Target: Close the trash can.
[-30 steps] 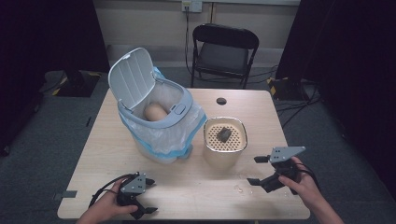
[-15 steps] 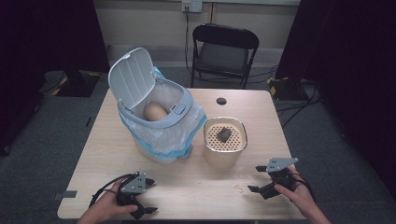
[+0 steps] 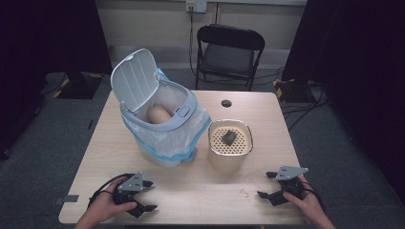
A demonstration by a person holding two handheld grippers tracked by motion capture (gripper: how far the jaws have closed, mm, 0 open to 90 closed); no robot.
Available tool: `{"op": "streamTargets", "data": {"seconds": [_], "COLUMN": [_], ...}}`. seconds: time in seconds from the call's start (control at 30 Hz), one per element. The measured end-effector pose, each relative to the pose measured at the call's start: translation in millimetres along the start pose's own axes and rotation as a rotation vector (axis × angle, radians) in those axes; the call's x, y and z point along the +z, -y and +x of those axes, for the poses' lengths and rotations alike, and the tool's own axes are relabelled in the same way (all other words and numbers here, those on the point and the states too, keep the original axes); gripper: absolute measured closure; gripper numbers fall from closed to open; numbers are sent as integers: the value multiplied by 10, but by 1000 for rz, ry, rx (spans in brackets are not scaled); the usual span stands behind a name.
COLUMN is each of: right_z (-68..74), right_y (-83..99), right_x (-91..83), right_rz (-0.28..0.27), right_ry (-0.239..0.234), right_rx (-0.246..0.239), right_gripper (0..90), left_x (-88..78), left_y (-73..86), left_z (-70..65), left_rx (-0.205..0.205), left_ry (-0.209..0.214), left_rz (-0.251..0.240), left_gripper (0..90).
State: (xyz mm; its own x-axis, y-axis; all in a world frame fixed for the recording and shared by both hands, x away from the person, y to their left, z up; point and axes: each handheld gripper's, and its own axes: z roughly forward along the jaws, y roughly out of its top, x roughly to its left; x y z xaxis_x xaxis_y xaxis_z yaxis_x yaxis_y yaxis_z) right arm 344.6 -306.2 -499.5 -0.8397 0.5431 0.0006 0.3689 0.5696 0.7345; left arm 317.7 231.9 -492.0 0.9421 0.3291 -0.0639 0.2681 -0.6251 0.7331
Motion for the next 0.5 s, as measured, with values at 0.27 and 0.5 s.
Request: {"op": "streamTargets", "data": {"seconds": [0.27, 0.5], "right_z": [0, 1], "right_y": [1, 1], "right_x": [1, 2], "right_rz": [1, 1], "right_ry": [2, 2], "right_rx": [0, 0], "right_gripper": [134, 134], "left_x": [-308, -591], "left_y": [-151, -260], "left_z": [93, 141], "left_rx": [-65, -99], "left_ry": [-39, -104], "left_rz": [-19, 6], "left_gripper": [164, 159]}}
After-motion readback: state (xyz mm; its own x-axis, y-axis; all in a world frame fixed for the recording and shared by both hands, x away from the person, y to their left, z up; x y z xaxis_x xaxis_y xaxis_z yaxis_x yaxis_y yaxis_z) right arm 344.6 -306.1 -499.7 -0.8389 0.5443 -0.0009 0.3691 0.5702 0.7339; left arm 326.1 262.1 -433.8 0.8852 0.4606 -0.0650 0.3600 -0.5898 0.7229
